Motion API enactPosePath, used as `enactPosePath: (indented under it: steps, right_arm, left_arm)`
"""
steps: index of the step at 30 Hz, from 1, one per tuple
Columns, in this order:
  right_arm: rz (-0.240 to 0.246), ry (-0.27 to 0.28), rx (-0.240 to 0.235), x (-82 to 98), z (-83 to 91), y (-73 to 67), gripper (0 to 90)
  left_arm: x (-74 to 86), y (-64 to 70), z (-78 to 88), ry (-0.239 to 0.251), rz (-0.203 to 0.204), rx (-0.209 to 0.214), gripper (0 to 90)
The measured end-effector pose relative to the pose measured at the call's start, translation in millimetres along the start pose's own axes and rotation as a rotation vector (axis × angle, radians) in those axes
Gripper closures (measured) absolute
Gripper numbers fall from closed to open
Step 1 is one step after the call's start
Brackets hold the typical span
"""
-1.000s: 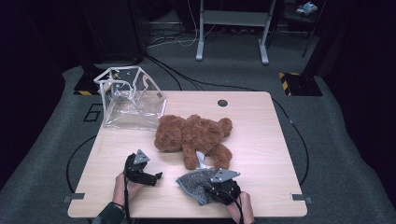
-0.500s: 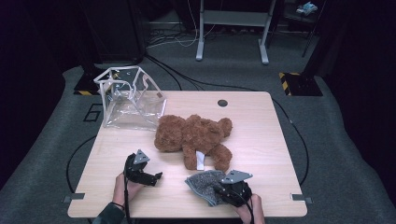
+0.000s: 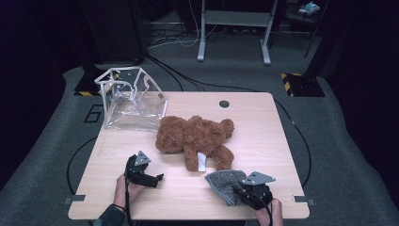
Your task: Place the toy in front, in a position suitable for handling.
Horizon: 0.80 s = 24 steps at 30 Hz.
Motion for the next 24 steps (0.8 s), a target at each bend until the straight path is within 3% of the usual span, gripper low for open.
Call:
enactPosePath:
  steps: [12, 24]
  right_arm:
    - [-0.046, 0.017, 0.136, 5.4, 20.6, 38.7, 77.3]
    - [-0.091, 0.039, 0.263, -0.8, 22.5, 73.6, 77.4]
  left_arm:
    - [-0.1, -0.3, 0.1, -0.001, -0.004, -0.001, 0.0]
    - [0.0, 0.0, 0.0, 0.0, -0.001, 0.0, 0.0]
Point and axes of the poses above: each handheld gripper's, and its own axes: z roughly backward along the jaws, x roughly out of its underside, y roughly to its right, the point moved 4 cm from there along -z, roughly forward along the jaws, and after that the axes turned 13 degrees about y, right-handed, at the moved point
